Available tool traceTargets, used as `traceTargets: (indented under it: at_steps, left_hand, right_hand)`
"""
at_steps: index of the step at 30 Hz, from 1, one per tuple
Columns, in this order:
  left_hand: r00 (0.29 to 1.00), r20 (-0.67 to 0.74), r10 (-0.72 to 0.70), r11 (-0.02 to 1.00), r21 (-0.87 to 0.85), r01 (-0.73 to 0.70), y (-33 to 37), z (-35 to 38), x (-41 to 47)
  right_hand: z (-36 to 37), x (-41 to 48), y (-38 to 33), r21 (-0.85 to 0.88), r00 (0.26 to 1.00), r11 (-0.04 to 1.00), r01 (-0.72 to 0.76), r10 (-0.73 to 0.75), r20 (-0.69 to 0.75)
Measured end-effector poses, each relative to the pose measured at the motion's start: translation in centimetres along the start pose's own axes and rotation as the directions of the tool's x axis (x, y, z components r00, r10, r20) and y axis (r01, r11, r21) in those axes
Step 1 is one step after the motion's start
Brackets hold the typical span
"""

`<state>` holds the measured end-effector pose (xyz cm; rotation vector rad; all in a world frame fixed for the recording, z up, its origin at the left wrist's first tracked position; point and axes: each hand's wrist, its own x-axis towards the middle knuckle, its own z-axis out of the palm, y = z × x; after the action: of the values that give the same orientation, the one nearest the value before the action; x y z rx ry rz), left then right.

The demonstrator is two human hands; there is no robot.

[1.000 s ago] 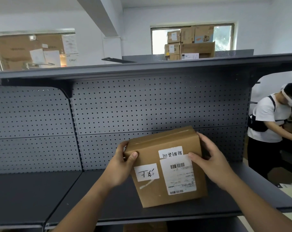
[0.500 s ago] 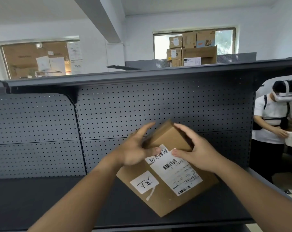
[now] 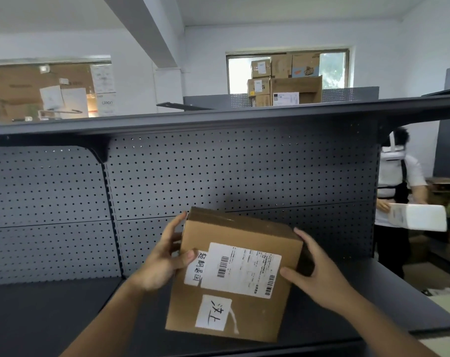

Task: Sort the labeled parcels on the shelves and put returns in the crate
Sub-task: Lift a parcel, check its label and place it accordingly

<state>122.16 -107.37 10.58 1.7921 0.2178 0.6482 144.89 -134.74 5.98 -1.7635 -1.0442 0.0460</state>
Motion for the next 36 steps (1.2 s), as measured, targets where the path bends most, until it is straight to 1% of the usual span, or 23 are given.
traceTargets:
  at_steps: [2, 5, 7, 9, 13, 15, 16, 18, 19, 21, 23, 25, 28, 32, 36]
  left_hand:
    - [1.0, 0.001, -0.012, 0.999, -0.048, 0.012, -1.3, 0.9, -0.2]
    - [1.0, 0.013, -0.024, 0.999, -0.038, 0.025, -2.4, 1.9, -0.3]
    - [0.999, 0.022, -0.047, 0.999, -0.002, 0.047, -2.8, 2.1, -0.4]
    - [0.998, 0.032, -0.059, 0.998, 0.006, 0.059, -2.8, 2.1, -0.4]
    - [1.0, 0.028, 0.013, 0.999, 0.039, -0.014, -1.4, 1.7, 0.3]
    - [0.996, 0.058, 0.066, 0.985, 0.155, -0.074, 0.4, 1.9, 0.8]
    - [0.993, 0.076, 0.091, 0.961, 0.253, -0.108, 1.5, 2.0, 1.1]
    - [0.985, 0.121, 0.124, 0.861, 0.48, -0.168, 3.4, 2.7, 2.0]
    - [0.981, 0.162, 0.107, 0.811, 0.556, -0.18, 4.2, 3.1, 2.5]
    - [0.969, 0.245, 0.036, 0.769, 0.612, -0.183, 5.3, 3.9, 3.3]
    - [0.959, 0.285, -0.009, 0.752, 0.633, -0.181, 5.5, 4.6, 3.8]
    - [0.963, 0.268, -0.004, 0.753, 0.635, -0.173, 5.0, 4.7, 3.8]
    - [0.975, 0.224, 0.017, 0.811, 0.567, -0.144, 3.9, 3.9, 3.4]
    - [0.983, 0.179, 0.028, 0.905, 0.413, -0.101, 3.1, 2.0, 2.3]
    - [0.995, 0.09, 0.052, 0.97, 0.234, -0.072, 1.6, 0.9, 1.0]
  right_hand:
    - [1.0, -0.5, 0.8, 0.155, 0.999, 0.987, -0.047, 0.047, 0.004]
    - [1.3, -0.3, 1.4, 0.263, 0.996, 0.963, -0.064, 0.078, -0.043]
    - [0.9, 0.1, 1.4, 0.284, 0.996, 0.957, -0.065, 0.08, -0.039]
    - [0.4, 0.4, 1.4, 0.269, 0.996, 0.96, -0.075, 0.084, -0.023]
    - [-0.4, 0.7, 1.4, 0.216, 0.997, 0.973, -0.08, 0.082, -0.002]
    - [-1.0, 1.1, 1.0, 0.183, 0.998, 0.982, -0.056, 0.057, 0.0]
    - [-1.4, 1.5, 0.5, 0.167, 0.999, 0.985, -0.043, 0.042, 0.006]
    - [-2.2, 2.2, -0.7, 0.122, 0.999, 0.992, -0.016, 0.011, 0.037]
    - [-2.5, 2.6, -1.4, 0.094, 0.998, 0.996, 0.0, -0.005, 0.059]
    - [-2.9, 3.3, -2.7, 0.037, 0.994, 0.999, 0.024, -0.028, 0.103]
    - [-3.1, 3.9, -3.9, -0.002, 0.989, 0.999, 0.047, -0.046, 0.138]
    - [-3.0, 4.2, -4.6, -0.033, 0.987, 0.997, 0.064, -0.058, 0.15]
    - [-2.5, 4.1, -4.7, -0.027, 0.992, 0.997, 0.074, -0.071, 0.107]
    - [-2.0, 3.4, -3.4, -0.063, 0.997, 0.995, 0.081, -0.082, -0.006]
    - [-1.2, 2.4, -1.4, 0.009, 0.997, 1.0, 0.003, -0.003, -0.074]
